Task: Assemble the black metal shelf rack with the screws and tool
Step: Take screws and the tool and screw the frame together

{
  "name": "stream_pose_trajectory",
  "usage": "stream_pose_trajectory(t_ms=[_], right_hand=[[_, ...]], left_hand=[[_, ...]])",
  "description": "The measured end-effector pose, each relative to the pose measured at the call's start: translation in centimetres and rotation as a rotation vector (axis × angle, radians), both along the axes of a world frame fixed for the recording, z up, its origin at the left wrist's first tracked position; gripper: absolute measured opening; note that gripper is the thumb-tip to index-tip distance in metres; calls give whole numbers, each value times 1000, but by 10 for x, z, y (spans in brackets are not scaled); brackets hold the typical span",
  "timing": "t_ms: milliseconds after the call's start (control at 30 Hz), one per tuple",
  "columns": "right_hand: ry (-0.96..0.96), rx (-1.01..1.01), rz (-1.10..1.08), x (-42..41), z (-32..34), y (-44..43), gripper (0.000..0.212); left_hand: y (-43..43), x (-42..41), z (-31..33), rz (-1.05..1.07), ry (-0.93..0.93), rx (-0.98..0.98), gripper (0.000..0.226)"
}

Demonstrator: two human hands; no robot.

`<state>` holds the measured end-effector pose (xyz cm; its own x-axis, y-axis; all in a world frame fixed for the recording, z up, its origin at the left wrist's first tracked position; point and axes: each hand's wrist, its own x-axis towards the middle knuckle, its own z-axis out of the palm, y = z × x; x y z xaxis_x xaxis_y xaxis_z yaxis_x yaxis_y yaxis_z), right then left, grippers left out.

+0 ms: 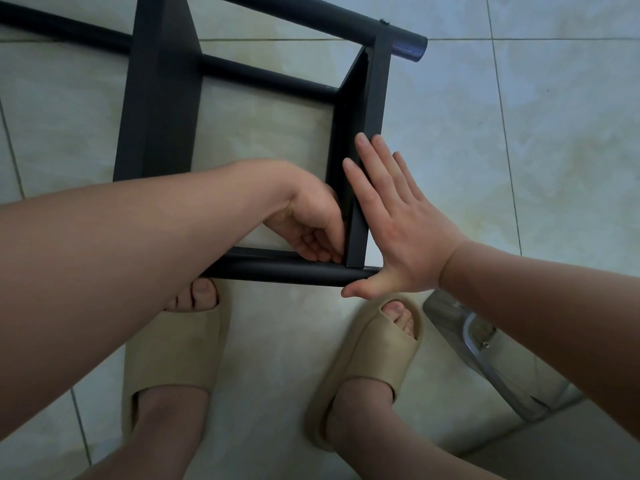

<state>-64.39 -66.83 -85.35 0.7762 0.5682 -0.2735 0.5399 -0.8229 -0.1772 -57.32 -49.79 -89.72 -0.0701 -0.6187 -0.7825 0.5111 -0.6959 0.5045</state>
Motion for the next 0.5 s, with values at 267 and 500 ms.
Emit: stream_pose_trajectory(t_ms=[267,500], right_hand=[[5,2,3,0,-1,0,140],[9,2,-2,0,0,1,140]], left_hand=[[2,-5,-1,52,10,-44,23],[6,-10,-3,122,42,-114,19]])
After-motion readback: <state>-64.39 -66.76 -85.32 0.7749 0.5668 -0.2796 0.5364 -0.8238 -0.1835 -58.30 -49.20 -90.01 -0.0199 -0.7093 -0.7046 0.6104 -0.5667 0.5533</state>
